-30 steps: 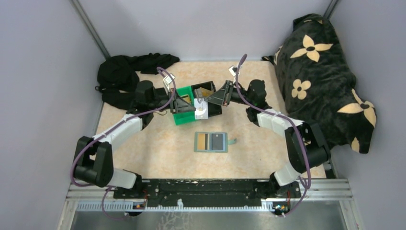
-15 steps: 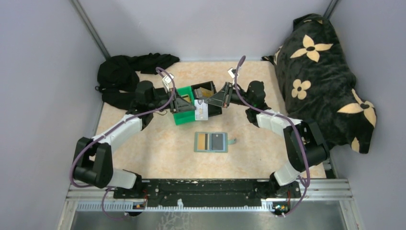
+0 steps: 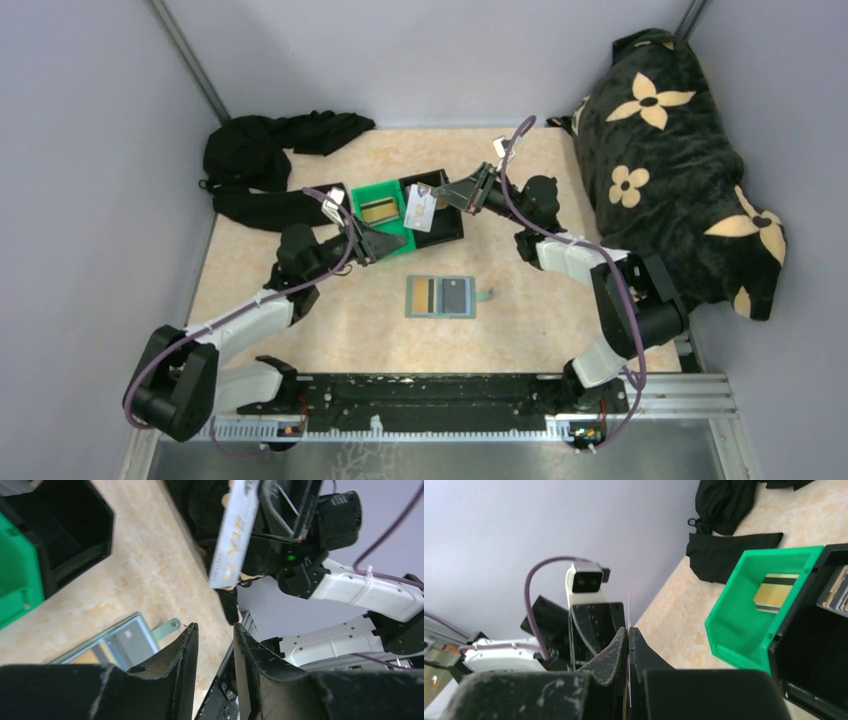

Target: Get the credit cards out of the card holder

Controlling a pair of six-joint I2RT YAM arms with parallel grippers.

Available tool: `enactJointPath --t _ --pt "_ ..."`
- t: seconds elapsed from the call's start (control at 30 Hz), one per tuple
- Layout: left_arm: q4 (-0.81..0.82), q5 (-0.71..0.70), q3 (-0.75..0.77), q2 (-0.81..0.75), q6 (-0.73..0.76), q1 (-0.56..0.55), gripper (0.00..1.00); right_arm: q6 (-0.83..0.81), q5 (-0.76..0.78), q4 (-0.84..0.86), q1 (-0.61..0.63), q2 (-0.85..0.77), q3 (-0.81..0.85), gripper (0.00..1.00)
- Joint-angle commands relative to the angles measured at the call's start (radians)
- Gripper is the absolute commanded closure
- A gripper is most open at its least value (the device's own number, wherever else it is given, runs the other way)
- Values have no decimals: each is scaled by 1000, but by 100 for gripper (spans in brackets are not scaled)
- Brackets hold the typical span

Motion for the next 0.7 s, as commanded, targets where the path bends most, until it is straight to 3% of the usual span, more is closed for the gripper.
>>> enactJointPath --t 0.0,0.13,0.5,0.57,0.67 --pt "248 -144 -18 -21 -42 -67 63 55 36 129 0 -20 19 100" --pt "355 -124 -4 19 -68 -76 66 58 23 124 6 -32 7 100" --pt "334 -133 27 44 -46 -87 70 45 16 112 6 -104 -42 100" --pt "333 -134 20 35 -47 -89 67 39 12 110 6 -103 -30 100" --pt "319 -155 4 9 -36 -93 48 35 1 102 6 -94 -10 100"
